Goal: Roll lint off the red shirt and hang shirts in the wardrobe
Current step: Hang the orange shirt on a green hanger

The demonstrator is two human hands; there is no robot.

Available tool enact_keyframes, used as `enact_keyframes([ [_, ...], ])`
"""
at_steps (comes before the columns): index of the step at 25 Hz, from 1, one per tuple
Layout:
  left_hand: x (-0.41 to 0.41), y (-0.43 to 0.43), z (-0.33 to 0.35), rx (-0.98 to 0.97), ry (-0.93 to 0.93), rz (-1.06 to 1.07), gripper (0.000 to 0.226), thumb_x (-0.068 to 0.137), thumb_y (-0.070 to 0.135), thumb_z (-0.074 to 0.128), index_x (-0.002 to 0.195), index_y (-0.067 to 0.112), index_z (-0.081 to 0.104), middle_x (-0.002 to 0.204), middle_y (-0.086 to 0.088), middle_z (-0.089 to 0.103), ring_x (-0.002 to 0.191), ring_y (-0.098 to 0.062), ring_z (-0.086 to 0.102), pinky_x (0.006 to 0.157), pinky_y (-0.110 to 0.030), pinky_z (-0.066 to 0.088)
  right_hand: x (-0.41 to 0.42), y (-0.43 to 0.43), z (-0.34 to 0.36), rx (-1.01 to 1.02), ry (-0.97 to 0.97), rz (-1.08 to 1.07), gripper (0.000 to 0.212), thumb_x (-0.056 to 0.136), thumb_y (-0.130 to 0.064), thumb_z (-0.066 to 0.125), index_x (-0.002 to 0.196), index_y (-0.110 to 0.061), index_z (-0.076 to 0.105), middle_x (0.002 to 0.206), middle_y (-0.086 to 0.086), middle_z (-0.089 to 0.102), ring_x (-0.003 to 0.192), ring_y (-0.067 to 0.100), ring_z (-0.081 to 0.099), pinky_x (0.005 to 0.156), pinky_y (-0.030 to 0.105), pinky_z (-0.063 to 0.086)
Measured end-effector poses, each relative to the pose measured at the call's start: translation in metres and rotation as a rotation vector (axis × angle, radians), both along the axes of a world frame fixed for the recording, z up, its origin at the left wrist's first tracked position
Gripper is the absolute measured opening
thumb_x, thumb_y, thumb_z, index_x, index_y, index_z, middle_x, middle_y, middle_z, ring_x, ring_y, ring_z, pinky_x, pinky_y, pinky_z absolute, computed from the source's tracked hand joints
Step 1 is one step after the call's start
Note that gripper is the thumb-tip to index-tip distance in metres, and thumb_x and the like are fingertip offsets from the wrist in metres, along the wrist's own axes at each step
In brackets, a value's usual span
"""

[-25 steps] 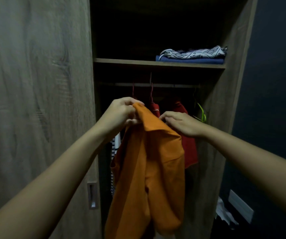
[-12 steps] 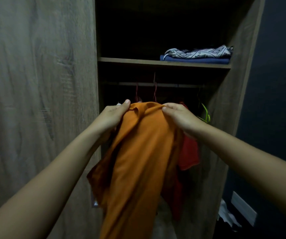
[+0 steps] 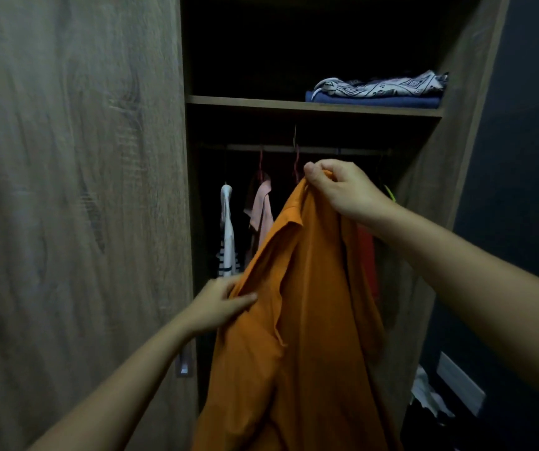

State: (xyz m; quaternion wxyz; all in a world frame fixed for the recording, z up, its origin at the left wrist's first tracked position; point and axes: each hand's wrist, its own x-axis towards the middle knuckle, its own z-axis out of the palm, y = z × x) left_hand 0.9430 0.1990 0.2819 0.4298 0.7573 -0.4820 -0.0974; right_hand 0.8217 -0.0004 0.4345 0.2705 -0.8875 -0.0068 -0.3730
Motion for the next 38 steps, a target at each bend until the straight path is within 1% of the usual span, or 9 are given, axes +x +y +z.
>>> enact_keyframes([
  [3, 0.022, 0.008, -0.025, 0.175, -0.047, 0.109, 0.009, 0.07, 0.018, 0.057, 0.078, 0.02, 0.061, 0.071, 0.004, 0.063, 0.068, -0.012, 0.06, 0.071, -0.035, 0.054, -0.007, -0.031, -0.003, -0.088, 0.054, -0.167, 0.033, 0.096, -0.041, 0.04, 0.068, -0.026, 0.051, 0.082, 0.004, 0.052, 0.079, 0.018, 0.051, 0.07, 0.03, 0.035],
  [9, 0.032, 0.026, 0.045, -0.188, 0.239, 0.016, 0.02, 0.074, 0.009, 0.069, 0.093, 0.011, 0.062, 0.065, 0.005, 0.062, 0.057, -0.006, 0.054, 0.05, -0.017, 0.041, -0.036, -0.069, -0.016, 0.091, 0.255, -0.221, 0.03, 0.097, -0.04, 0.037, 0.097, -0.014, 0.051, 0.08, -0.003, 0.049, 0.085, 0.021, 0.049, 0.067, 0.029, 0.038],
  [13, 0.024, 0.013, 0.072, -0.334, 0.223, 0.138, 0.015, 0.094, 0.027, 0.048, 0.091, 0.022, 0.062, 0.08, 0.002, 0.062, 0.071, -0.008, 0.057, 0.064, -0.022, 0.046, -0.048, -0.056, -0.011, 0.065, 0.365, -0.006, 0.064, 0.059, -0.077, 0.053, 0.085, -0.019, 0.055, 0.085, 0.002, 0.059, 0.077, 0.015, 0.055, 0.07, 0.029, 0.043],
  [15, 0.021, 0.012, 0.08, -0.402, 0.198, 0.155, 0.02, 0.091, 0.049, 0.047, 0.089, 0.032, 0.058, 0.086, 0.003, 0.055, 0.075, -0.01, 0.05, 0.07, -0.028, 0.042, -0.049, -0.051, -0.013, -0.047, 0.434, 0.02, 0.053, 0.057, -0.07, 0.065, 0.072, -0.02, 0.058, 0.08, 0.001, 0.06, 0.075, 0.013, 0.057, 0.069, 0.028, 0.044],
  [21, 0.004, 0.018, 0.081, -0.112, -0.285, 0.083, 0.028, 0.08, 0.032, 0.068, 0.106, 0.037, 0.056, 0.104, 0.015, 0.057, 0.094, 0.002, 0.056, 0.076, -0.021, 0.047, -0.043, -0.058, -0.015, 0.108, 0.347, -0.084, 0.012, 0.083, -0.024, 0.059, 0.086, -0.014, 0.066, 0.089, 0.007, 0.062, 0.098, 0.031, 0.06, 0.091, 0.044, 0.047],
  [25, -0.018, 0.021, 0.067, -0.253, -0.473, 0.04, 0.025, 0.091, 0.046, 0.048, 0.095, 0.03, 0.066, 0.097, 0.011, 0.063, 0.089, -0.007, 0.062, 0.071, -0.02, 0.052, -0.036, -0.067, -0.025, -0.261, 0.315, -0.487, 0.024, 0.093, -0.027, 0.044, 0.112, -0.026, 0.058, 0.11, 0.011, 0.049, 0.103, 0.03, 0.048, 0.088, 0.045, 0.046],
  [31, -0.028, -0.004, 0.062, -0.294, -0.227, 0.035, 0.042, 0.083, 0.054, 0.055, 0.121, 0.037, 0.053, 0.121, 0.017, 0.056, 0.111, -0.003, 0.055, 0.094, -0.029, 0.048, -0.015, -0.034, -0.027, 0.353, 0.151, 0.029, 0.022, 0.09, -0.005, 0.048, 0.08, -0.025, 0.046, 0.066, 0.0, 0.051, 0.055, 0.013, 0.045, 0.048, 0.025, 0.035],
  [35, -0.031, -0.049, 0.058, -0.157, -0.055, 0.006, 0.067, 0.081, 0.052, 0.06, 0.14, 0.034, 0.032, 0.141, 0.013, 0.038, 0.127, -0.006, 0.041, 0.102, -0.032, 0.04, -0.013, -0.01, -0.023, 0.189, 0.099, 0.066, 0.017, 0.089, -0.015, 0.054, 0.08, -0.028, 0.049, 0.07, -0.003, 0.053, 0.056, 0.01, 0.048, 0.049, 0.024, 0.039],
  [38, -0.048, -0.073, 0.058, -0.191, 0.147, -0.184, 0.061, 0.081, 0.05, 0.06, 0.131, 0.02, 0.043, 0.12, 0.002, 0.059, 0.111, -0.012, 0.059, 0.09, -0.027, 0.051, -0.014, -0.014, -0.023, 0.182, 0.005, -0.017, 0.016, 0.088, -0.017, 0.056, 0.077, -0.027, 0.049, 0.068, -0.004, 0.052, 0.057, 0.011, 0.05, 0.05, 0.026, 0.043],
])
